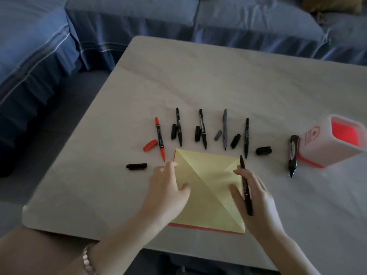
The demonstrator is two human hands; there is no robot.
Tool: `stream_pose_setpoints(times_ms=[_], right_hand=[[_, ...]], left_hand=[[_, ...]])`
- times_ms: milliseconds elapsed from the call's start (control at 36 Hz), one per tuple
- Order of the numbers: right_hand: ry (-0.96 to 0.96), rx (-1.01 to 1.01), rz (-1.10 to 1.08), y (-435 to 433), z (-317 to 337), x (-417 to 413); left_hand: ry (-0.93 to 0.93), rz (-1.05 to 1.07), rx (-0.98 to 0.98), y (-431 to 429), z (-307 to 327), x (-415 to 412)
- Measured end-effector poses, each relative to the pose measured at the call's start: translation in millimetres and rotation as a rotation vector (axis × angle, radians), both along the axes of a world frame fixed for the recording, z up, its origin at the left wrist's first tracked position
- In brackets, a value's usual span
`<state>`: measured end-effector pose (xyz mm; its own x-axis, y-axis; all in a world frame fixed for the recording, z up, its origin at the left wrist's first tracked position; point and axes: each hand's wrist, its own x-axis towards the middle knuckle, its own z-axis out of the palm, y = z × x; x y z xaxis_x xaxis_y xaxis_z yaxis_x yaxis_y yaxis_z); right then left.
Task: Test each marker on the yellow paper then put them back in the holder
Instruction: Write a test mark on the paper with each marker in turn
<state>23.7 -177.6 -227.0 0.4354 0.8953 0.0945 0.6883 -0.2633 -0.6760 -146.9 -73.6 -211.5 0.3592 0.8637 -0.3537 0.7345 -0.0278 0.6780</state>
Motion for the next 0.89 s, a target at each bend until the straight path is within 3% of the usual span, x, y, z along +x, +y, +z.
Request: stream_pose_setpoints(times_ms=[139,361,639,889], right_hand=[[-0.097,-0.078,-0.008,1,-16,-6],[-0.11,-0.105,-0.024,2,-24,-7],[-0.091,-0.104,-0.011,-3,-20,-6],[-0.089,0.011,0.014,-3,-16,0]], left_hand=[[-0.121,0.188,-0.193,-3,1,10],[-0.203,0.326,-0.295,-4,-1,24],[-0.157,0.189,-0.017,-4,-8,28],[-0.208,0.119,0.052,-30,-19,53]])
